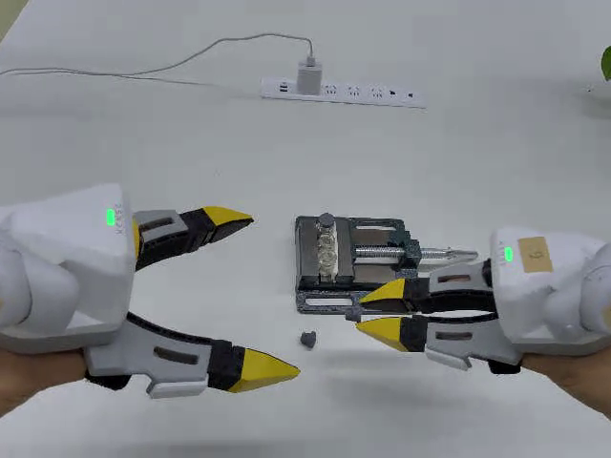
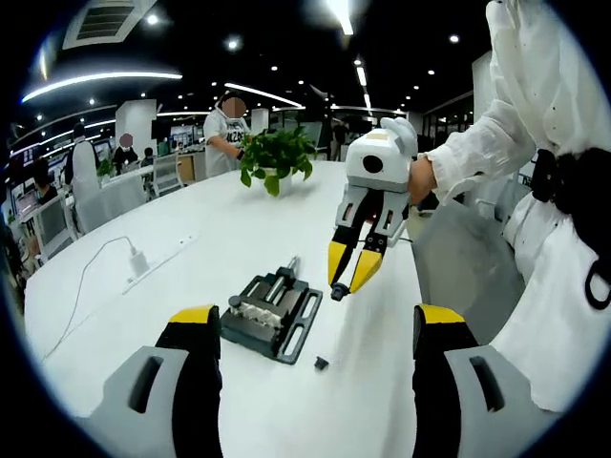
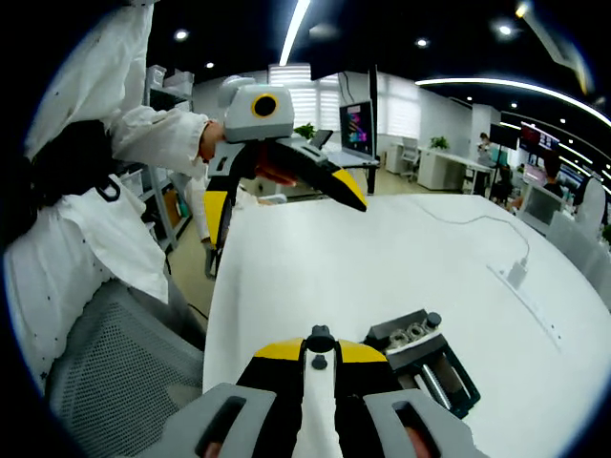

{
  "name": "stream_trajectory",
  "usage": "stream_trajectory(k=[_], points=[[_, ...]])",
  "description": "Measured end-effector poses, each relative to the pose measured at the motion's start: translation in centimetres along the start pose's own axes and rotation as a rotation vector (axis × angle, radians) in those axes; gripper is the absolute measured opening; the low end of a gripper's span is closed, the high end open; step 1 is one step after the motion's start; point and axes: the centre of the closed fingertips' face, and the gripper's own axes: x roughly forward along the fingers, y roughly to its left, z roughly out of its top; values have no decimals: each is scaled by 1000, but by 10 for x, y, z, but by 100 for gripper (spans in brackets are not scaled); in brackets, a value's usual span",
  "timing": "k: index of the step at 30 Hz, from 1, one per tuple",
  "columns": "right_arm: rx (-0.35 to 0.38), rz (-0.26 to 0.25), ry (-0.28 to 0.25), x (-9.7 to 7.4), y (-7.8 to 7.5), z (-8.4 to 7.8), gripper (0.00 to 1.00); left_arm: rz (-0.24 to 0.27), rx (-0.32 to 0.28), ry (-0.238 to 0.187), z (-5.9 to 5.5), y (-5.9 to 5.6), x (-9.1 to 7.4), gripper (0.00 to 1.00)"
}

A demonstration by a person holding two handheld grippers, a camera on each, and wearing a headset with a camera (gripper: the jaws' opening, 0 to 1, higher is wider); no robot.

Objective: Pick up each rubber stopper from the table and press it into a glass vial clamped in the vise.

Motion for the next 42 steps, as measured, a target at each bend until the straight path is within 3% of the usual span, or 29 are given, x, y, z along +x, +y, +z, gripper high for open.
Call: stream_trajectory(k=[7,15,24,30,42], points=[[-3,14,-84,-29,18,40,6,-65,-28,-81,36,-14,0,64],[-13,41,-190,-57,38,85,6,-162,-44,-146,66,-35,-1,42],[-19,63,-245,-71,49,108,6,-243,-76,-228,94,-53,-5,22],[-25,75,-260,-73,54,115,6,-270,-66,-244,101,-60,-8,12],[-31,80,-283,-75,56,124,6,-294,-44,-255,108,-70,-9,9]])
